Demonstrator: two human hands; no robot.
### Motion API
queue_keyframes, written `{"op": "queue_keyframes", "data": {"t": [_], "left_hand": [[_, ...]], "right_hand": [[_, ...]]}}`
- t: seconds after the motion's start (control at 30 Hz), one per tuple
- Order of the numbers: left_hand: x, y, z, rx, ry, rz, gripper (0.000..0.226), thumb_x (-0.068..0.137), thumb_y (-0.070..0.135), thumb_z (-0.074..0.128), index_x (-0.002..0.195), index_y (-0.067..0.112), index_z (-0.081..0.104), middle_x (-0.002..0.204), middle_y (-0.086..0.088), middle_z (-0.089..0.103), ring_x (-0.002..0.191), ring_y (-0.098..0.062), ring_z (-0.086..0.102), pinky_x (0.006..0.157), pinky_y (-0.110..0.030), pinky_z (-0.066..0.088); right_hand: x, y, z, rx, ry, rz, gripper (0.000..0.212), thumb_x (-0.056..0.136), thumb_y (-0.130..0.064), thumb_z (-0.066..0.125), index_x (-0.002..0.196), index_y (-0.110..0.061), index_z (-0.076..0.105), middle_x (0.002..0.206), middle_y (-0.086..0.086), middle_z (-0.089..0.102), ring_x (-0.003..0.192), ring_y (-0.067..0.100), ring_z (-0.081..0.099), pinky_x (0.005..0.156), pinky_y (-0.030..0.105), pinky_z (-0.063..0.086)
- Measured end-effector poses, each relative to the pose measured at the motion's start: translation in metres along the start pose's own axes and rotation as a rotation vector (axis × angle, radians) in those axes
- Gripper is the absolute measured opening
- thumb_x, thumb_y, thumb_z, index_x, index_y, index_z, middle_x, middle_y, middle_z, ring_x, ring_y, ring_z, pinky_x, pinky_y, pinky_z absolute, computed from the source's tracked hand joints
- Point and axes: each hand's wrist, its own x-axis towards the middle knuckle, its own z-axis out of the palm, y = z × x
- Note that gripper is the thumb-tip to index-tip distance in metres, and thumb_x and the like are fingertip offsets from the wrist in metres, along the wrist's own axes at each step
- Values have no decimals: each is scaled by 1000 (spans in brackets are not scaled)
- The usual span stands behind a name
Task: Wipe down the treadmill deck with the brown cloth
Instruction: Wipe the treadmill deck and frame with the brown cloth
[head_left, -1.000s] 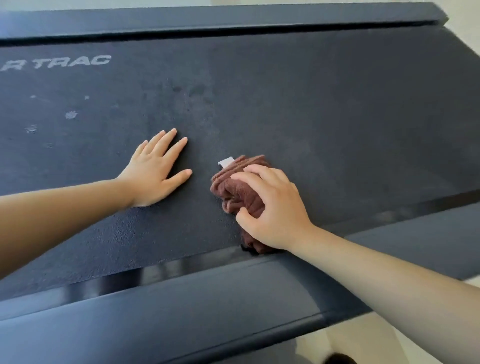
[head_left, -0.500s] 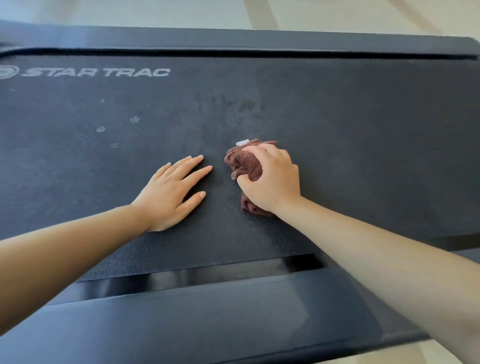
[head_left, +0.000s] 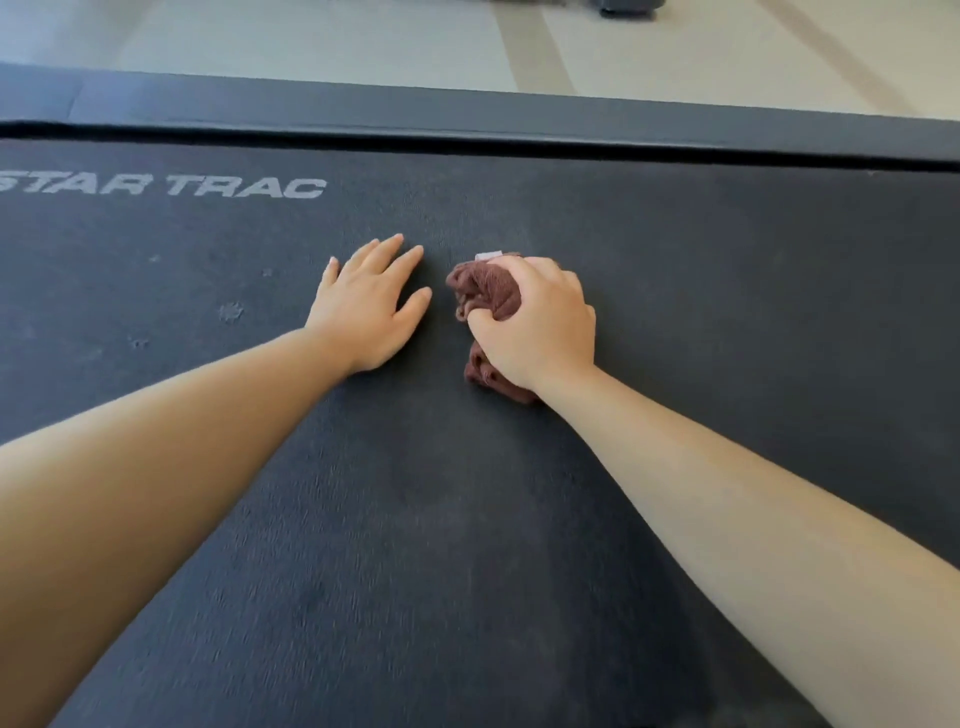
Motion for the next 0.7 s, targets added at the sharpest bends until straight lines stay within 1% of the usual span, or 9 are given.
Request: {"op": "queue_keyframes", "data": {"t": [0.1, 0.2, 0.43, 0.57, 0.63, 0.7], "left_hand": [[32, -7, 5, 48, 7, -53, 57, 95, 48, 29, 148, 28, 21, 157, 2, 15, 145, -19, 8, 116, -51, 4], [36, -12, 12, 82, 58, -53, 58, 92, 52, 26, 147, 34, 20, 157, 4, 16, 145, -16, 7, 116, -49, 5], [36, -9, 9, 74, 46, -52, 59, 91, 51, 26, 147, 35, 20, 156, 6, 15, 144, -14, 7, 116, -49, 4], [37, -12, 9, 64, 51, -48, 59, 90, 52, 26, 146, 35, 22, 156, 6, 17, 144, -13, 8, 115, -49, 5], [38, -13, 10, 54, 56, -51, 58, 90, 51, 28, 146, 35, 23, 155, 6, 18, 144, -13, 9, 115, -49, 5], [40, -13, 10, 35, 60, -53, 56, 91, 49, 31, 145, 34, 26, 155, 6, 20, 144, -14, 10, 115, -49, 5]], "right_hand": [[43, 2, 14, 4, 28, 8, 48, 74, -48, 57, 122, -42, 55, 124, -12, 54, 118, 18, 44, 88, 39, 38], [90, 2, 25, 26, 50, 30, 47, 74, -48, 57, 120, -43, 56, 121, -11, 55, 116, 18, 45, 88, 39, 38], [176, -3, 39, 20, 23, 94, 42, 76, -50, 58, 116, -39, 57, 122, -6, 54, 117, 22, 44, 90, 41, 37], [170, -3, 37, 8, -18, 73, 49, 77, -49, 54, 125, -40, 52, 128, -4, 52, 122, 24, 40, 93, 45, 37], [147, -1, 31, -13, -36, 48, 54, 79, -49, 54, 131, -39, 48, 132, -4, 50, 124, 25, 39, 94, 46, 37], [115, -1, 25, -26, -38, 34, 56, 79, -49, 54, 133, -37, 47, 134, -4, 49, 124, 25, 38, 95, 46, 37]]}}
